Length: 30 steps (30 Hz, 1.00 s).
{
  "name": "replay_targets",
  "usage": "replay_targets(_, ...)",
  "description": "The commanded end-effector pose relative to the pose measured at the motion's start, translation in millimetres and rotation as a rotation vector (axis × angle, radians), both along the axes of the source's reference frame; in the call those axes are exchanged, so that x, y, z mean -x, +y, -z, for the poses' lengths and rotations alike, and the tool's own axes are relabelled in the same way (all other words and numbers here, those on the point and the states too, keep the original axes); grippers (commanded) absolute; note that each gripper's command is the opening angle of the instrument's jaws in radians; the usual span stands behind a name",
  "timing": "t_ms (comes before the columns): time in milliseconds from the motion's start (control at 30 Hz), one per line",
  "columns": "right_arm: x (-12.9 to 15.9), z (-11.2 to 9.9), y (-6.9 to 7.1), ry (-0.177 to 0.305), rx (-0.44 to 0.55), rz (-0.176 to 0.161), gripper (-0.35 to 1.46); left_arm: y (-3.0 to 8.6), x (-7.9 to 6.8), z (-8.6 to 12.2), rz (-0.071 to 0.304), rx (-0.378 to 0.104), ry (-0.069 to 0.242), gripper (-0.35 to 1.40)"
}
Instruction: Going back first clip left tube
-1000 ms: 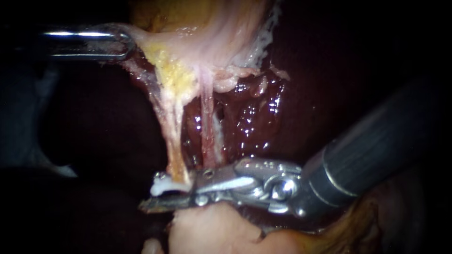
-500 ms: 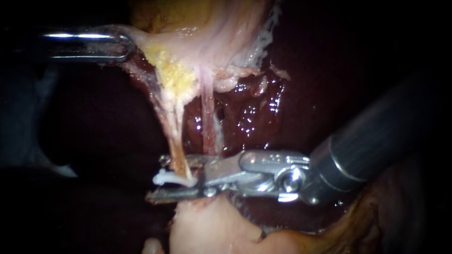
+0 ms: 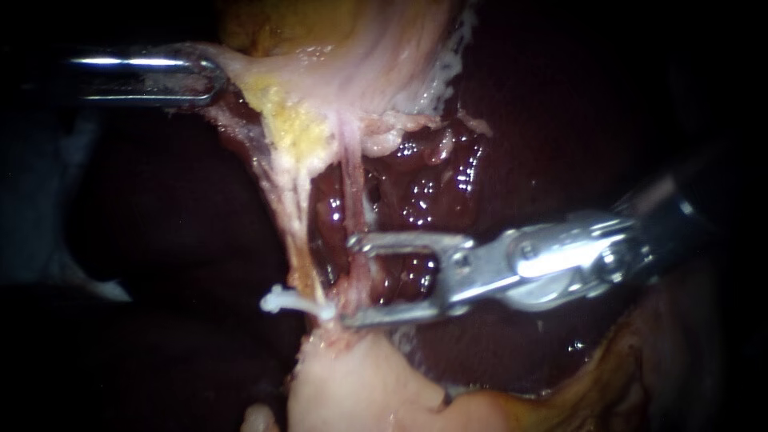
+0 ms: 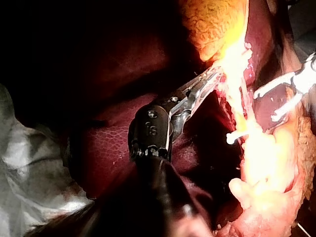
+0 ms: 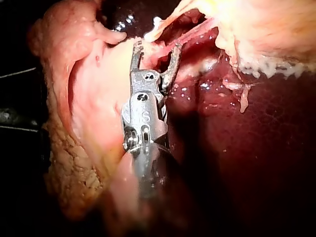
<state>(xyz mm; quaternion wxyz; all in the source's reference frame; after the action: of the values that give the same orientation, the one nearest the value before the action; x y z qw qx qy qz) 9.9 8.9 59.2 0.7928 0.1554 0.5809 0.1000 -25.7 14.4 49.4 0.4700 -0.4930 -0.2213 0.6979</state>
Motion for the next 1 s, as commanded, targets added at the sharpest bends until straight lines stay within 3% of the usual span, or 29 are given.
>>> replay_targets(33, 0.8, 0.3, 0.4, 0.0, 0.005, 0.001, 0.5, 0.0, 0.0, 0.0, -0.001, 0.0, -0.001, -0.35)
replay_targets(167, 4.4, 1.4, 2.1, 0.005, 0.013, 0.012, 0.5, 0.0, -0.1, 0.0, -0.001, 0.0, -0.001, -0.35)
replay_targets(400, 7.9, 1.7, 3.3, 0.013, 0.023, 0.028, 0.5, 0.0, -0.1, 0.0, -0.002, 0.0, -0.001, -0.35)
replay_targets(800, 8.8, 1.6, 3.2, 0.018, 0.023, 0.03, 0.5, 0.0, 0.2, -0.1, 0.0, 0.001, 0.0, -0.35)
replay_targets(1000, 8.8, 1.6, 3.2, 0.018, 0.023, 0.03, 0.5, -1.0, 1.7, -1.4, -0.002, 0.008, -0.001, -0.35)
